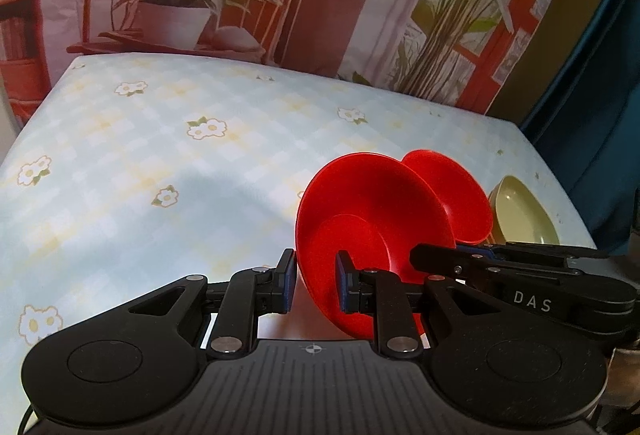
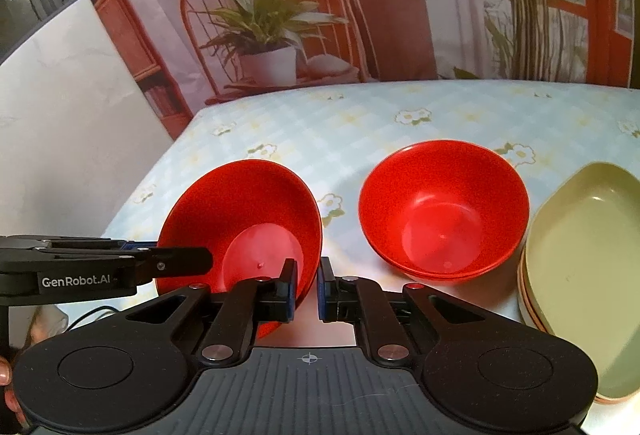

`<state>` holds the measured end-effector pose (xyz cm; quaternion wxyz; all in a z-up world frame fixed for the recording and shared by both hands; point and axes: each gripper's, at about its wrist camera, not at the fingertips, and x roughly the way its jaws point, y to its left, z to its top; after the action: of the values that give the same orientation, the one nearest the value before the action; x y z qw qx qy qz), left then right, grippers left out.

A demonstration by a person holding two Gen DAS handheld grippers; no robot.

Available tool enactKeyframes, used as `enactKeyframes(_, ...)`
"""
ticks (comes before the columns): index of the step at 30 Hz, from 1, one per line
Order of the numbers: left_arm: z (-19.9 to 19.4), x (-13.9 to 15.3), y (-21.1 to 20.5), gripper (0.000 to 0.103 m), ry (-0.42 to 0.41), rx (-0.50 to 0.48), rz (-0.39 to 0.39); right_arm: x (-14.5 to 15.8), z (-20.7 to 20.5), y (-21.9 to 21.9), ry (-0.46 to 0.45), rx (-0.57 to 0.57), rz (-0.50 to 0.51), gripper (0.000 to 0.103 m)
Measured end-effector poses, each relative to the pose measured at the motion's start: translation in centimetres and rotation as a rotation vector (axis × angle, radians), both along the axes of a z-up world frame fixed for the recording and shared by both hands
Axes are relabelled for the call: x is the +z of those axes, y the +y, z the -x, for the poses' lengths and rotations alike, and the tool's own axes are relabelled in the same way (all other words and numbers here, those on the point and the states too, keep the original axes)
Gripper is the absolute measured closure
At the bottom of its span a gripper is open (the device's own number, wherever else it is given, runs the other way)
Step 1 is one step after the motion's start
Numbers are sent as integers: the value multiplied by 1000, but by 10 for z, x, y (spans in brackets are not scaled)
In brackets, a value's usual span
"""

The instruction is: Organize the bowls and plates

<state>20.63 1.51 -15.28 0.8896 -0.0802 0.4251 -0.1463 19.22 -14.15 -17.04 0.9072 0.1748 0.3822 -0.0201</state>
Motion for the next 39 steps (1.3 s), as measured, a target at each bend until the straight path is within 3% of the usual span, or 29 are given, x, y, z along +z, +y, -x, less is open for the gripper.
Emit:
enactKeyframes(11, -7, 8, -6, 81, -22, -12, 10, 14, 3, -6, -54, -8, 19, 95)
enactKeyframes(23, -40, 19, -58, 81, -53, -112, -8, 30, 14, -61, -110, -119, 14, 95)
enactKeyframes(39, -68, 4, -103, 81, -3, -162, -33, 11, 25, -113, -94, -215, -24, 94)
